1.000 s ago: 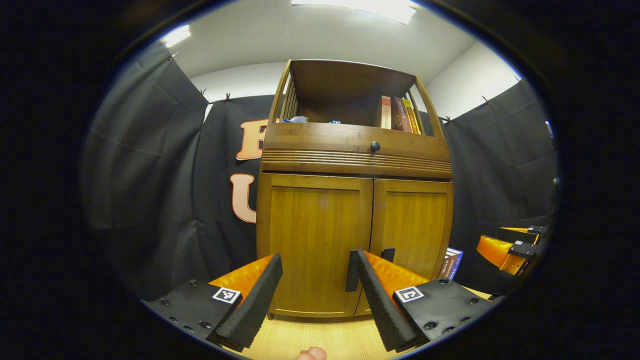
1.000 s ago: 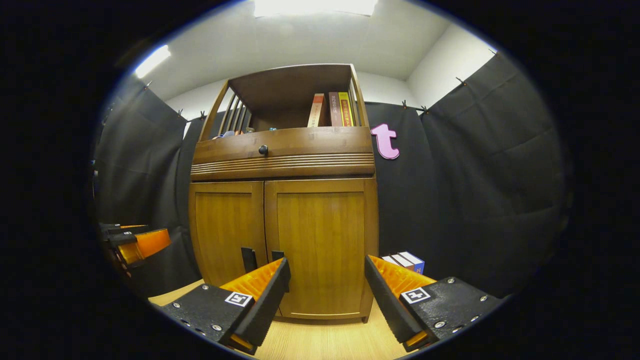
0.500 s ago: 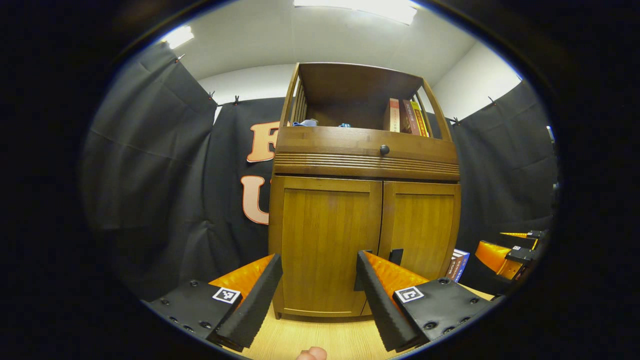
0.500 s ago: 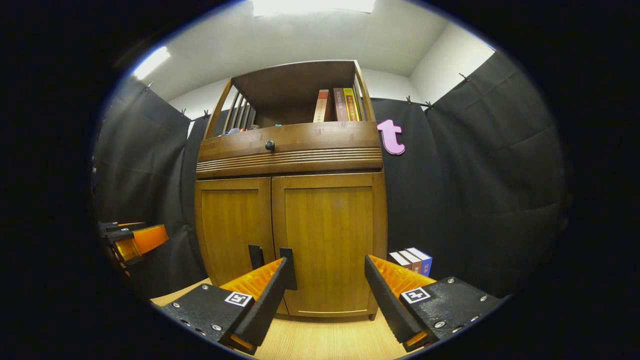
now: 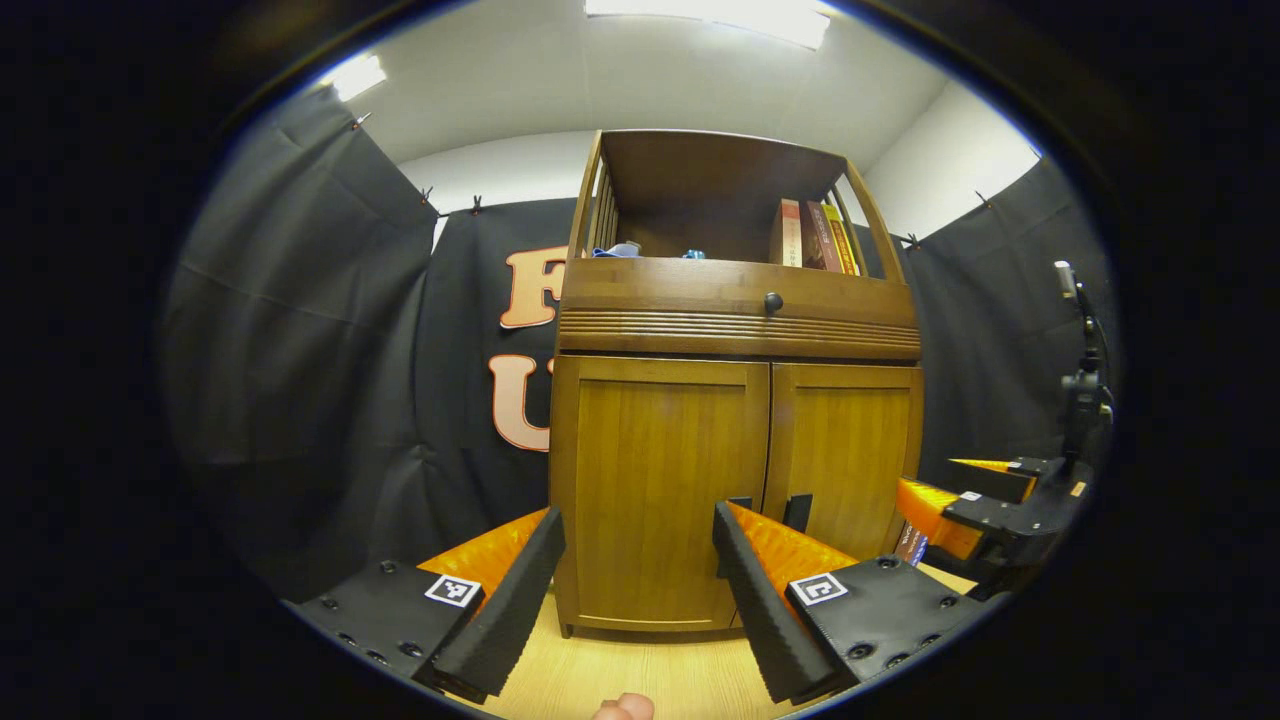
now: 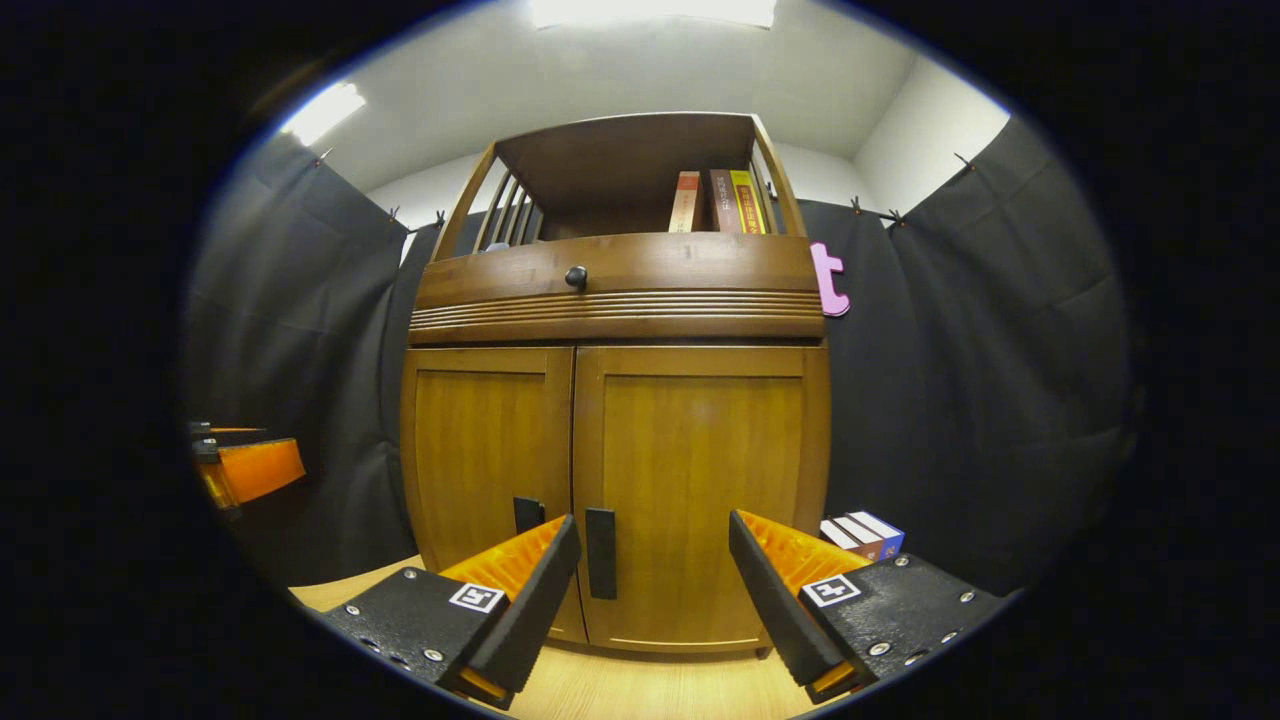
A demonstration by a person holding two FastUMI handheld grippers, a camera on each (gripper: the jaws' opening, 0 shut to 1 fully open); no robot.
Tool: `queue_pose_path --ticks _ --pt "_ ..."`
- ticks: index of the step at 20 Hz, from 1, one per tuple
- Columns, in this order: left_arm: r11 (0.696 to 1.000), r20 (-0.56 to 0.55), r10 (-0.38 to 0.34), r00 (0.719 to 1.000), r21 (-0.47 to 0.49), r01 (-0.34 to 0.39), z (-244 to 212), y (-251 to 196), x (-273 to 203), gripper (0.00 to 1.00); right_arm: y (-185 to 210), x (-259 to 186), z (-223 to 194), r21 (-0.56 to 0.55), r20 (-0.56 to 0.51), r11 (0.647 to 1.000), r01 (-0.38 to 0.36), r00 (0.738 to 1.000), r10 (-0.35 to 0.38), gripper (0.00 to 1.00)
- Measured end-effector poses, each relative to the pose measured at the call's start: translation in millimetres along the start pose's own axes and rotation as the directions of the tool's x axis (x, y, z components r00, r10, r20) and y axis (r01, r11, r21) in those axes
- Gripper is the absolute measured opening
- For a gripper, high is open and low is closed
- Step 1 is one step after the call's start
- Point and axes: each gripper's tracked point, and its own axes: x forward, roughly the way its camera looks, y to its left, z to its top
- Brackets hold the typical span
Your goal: Open the right door of the double-door shoe cabinet with the right hand, and open the left door with the left hand.
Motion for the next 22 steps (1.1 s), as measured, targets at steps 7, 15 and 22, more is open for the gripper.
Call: queue_pose_path --ticks 7,15,22 --pt "1.000 0.011 0.012 1.000 -0.015 -0.012 1.5 8.5 -6.6 0.96 29.5 85.1 -43.8 0.024 -0.041 1.000 -0.016 0.999 0.017 0.83" --pt "0.999 0.026 0.041 0.999 -0.002 -0.041 6.5 26.3 -16.9 1.00 32.6 145.6 -83.4 0.050 -0.098 0.999 0.006 0.995 -0.001 0.93" --pt "0.999 0.028 0.049 0.998 0.002 -0.050 4.4 29.0 -14.3 0.93 35.5 167.8 -101.4 0.063 -0.145 0.998 0.032 0.989 -0.023 0.89"
